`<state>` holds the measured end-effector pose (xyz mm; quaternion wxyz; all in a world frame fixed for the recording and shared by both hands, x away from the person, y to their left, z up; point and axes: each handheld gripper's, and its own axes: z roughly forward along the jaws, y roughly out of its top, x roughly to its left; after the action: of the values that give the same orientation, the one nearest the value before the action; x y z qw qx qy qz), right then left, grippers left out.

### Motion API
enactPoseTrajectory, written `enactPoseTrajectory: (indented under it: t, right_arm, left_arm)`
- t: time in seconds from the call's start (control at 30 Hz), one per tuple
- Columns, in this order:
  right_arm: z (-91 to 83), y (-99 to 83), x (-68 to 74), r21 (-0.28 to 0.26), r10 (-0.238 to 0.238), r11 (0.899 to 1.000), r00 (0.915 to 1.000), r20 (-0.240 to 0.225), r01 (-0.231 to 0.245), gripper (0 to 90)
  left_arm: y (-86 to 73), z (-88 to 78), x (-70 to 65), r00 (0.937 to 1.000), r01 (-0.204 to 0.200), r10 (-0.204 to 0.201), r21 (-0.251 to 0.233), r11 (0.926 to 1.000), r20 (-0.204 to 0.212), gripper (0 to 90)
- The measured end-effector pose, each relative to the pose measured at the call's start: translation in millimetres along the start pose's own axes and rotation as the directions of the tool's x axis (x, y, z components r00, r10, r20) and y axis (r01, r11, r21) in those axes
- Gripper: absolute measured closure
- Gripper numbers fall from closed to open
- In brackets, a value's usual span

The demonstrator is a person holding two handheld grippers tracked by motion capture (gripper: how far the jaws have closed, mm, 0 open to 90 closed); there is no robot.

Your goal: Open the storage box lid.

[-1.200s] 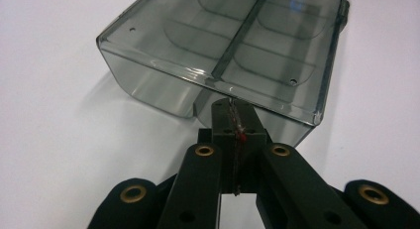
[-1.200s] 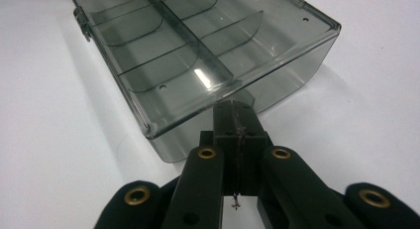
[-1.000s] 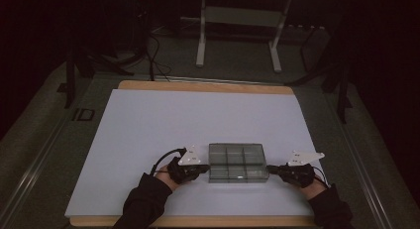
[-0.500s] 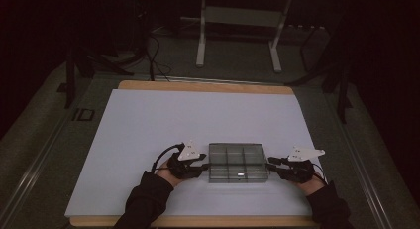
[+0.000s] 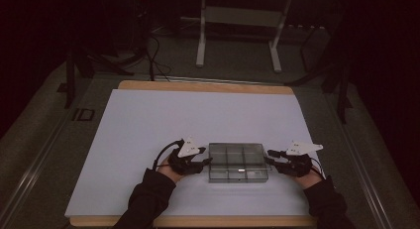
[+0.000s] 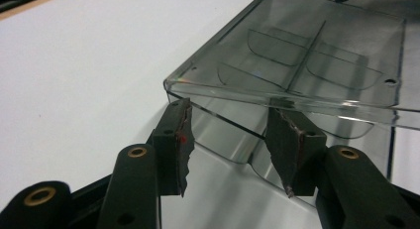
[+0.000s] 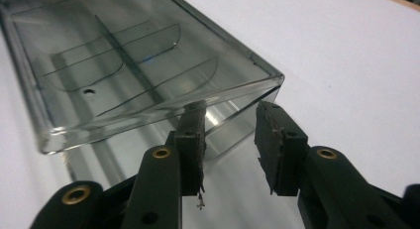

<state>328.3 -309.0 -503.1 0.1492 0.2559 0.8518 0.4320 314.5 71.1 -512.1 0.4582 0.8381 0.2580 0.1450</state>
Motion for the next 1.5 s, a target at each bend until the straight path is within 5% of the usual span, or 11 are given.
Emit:
enactPoseTrajectory:
  t: [0.67, 1.5]
  right_arm:
    - [10.8, 6.7, -12.1, -0.009, -0.025, 1.000, 0.9991, 0.035, 0.025, 64.1]
    - [19.9, 20.9, -13.1, -0.029, -0.025, 0.999, 0.9979, 0.060, 0.026, 73.6]
  left_arm:
    - [9.2, 14.6, 4.2, 0.9971, -0.062, 0.060, -0.023, 0.9978, -0.046, 56.2]
    - [15.1, 18.7, 12.7, 0.9948, -0.040, 0.034, -0.066, 0.9970, -0.096, 70.8]
